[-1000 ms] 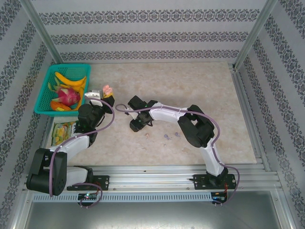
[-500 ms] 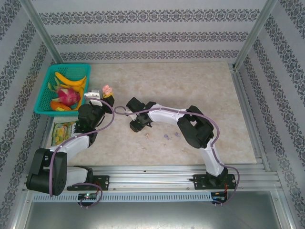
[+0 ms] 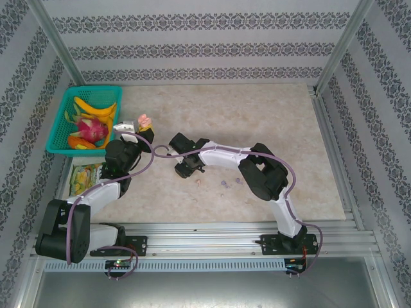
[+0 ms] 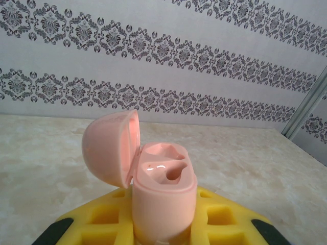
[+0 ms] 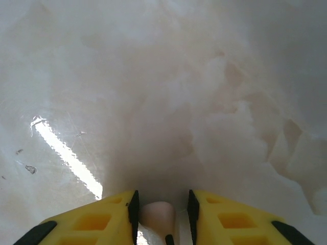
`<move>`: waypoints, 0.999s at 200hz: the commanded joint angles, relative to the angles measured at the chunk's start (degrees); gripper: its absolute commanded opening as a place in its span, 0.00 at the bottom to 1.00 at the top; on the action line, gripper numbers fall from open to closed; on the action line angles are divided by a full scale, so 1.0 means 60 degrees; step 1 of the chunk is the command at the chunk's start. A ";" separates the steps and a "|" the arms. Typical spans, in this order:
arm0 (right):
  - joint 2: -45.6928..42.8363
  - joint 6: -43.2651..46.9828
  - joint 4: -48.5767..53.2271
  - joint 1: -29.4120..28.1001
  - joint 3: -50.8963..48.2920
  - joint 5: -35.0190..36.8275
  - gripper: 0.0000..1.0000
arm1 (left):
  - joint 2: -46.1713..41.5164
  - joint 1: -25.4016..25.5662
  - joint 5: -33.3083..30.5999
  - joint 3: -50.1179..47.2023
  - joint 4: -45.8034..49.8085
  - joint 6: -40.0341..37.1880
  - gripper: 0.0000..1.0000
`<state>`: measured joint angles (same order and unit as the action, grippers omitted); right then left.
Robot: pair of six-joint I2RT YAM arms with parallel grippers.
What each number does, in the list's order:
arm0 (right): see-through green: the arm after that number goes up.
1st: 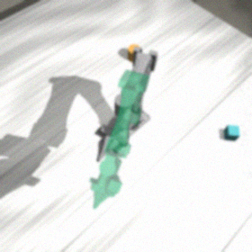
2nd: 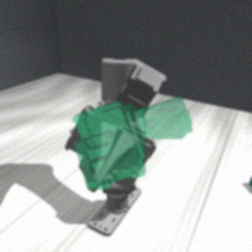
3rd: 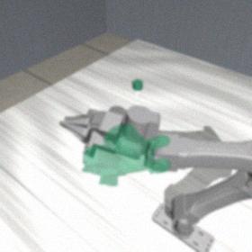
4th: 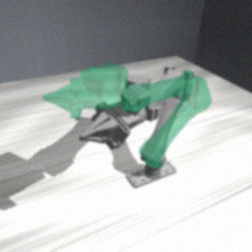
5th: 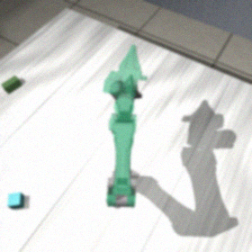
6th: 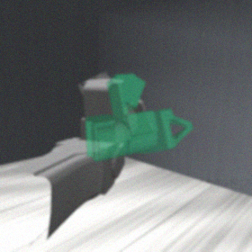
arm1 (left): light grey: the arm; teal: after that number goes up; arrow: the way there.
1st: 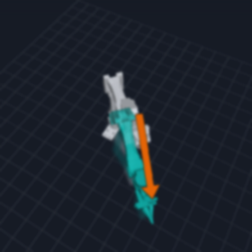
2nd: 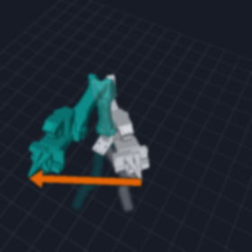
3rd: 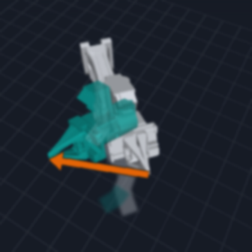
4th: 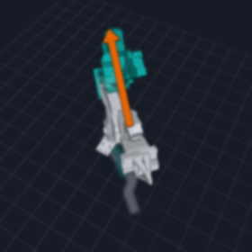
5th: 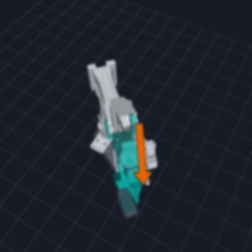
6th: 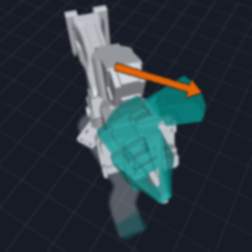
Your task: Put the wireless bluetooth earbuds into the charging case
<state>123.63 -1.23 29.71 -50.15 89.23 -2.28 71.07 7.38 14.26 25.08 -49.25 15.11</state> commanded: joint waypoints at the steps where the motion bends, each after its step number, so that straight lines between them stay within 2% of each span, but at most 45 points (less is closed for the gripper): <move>1: 0.0078 0.0095 0.0817 -0.0180 -0.0269 0.0157 0.32 | -0.0062 -0.0134 -0.0134 0.0115 -0.0371 0.0175 0.00; 83: -0.0120 -0.0394 0.0797 -0.0156 -0.0219 0.0345 0.21 | -0.0009 -0.0145 -0.0106 0.0154 -0.0346 0.0175 0.00; 155: -0.1147 -0.1767 -0.0190 0.0816 -0.1013 -0.0621 0.17 | -0.0009 -0.0145 -0.0033 0.0193 -0.0293 0.0124 0.00; 200: -0.1510 -0.2357 -0.0513 0.1474 -0.1420 -0.0606 0.17 | 0.0020 -0.0137 0.0104 0.0167 -0.0289 0.0135 0.00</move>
<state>117.58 -11.84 28.23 -42.87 82.56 -5.28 71.09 7.38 14.31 25.08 -49.25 15.14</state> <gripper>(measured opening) 0.171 0.217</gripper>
